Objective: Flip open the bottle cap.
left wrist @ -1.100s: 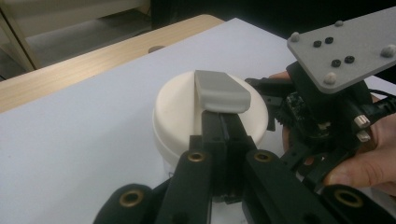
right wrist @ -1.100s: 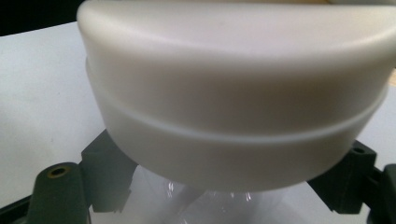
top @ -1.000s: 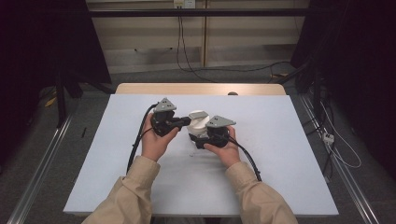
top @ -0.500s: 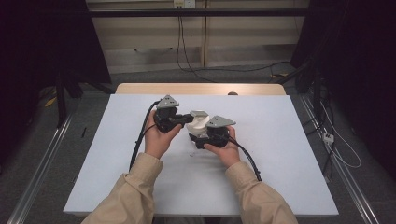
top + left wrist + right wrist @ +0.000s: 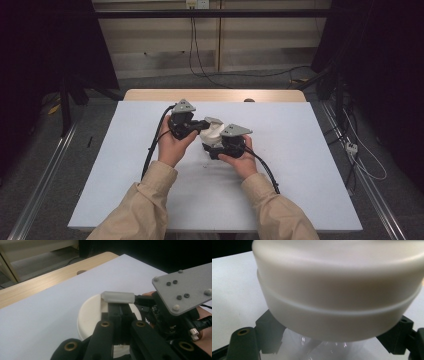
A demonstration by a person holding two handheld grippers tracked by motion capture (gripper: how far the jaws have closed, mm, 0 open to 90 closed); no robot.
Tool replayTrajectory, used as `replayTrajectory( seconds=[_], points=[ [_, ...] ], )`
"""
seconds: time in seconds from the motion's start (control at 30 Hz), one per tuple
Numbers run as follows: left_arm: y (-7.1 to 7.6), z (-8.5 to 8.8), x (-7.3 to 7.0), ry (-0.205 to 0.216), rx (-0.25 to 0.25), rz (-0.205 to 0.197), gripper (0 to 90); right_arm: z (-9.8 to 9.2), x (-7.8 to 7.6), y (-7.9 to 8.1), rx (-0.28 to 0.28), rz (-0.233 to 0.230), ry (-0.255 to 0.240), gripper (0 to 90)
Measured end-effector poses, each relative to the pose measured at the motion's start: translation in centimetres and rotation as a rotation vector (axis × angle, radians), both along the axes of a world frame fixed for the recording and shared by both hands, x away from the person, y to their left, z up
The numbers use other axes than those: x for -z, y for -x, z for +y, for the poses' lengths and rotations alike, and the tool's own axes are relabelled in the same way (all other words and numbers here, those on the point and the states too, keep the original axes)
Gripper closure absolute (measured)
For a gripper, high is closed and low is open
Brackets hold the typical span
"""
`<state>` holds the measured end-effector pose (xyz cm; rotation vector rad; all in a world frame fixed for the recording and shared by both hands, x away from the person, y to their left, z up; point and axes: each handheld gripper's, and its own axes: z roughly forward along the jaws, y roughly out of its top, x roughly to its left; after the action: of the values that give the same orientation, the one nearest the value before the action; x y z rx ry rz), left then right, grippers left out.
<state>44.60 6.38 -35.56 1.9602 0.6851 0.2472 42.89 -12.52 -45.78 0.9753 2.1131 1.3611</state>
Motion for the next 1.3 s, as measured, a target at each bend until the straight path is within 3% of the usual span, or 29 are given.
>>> replayTrajectory(
  seconds=[0.9, 1.0, 1.3],
  points=[
    [-1.0, -1.2, -1.0, 0.002, 0.006, -0.016, 90.0, 0.0, 0.1, 0.0, -0.002, 0.000, 0.005, 19.0],
    [-1.1, -1.3, -1.3, -0.016, 0.011, -0.014, 90.0, 0.0, 0.1, 0.0, -0.002, -0.001, 0.007, 18.9],
    [-1.5, -1.6, -1.6, -0.016, 0.013, -0.014, 90.0, 0.1, 0.1, 0.0, -0.003, -0.008, 0.022, 18.7]
  ],
)
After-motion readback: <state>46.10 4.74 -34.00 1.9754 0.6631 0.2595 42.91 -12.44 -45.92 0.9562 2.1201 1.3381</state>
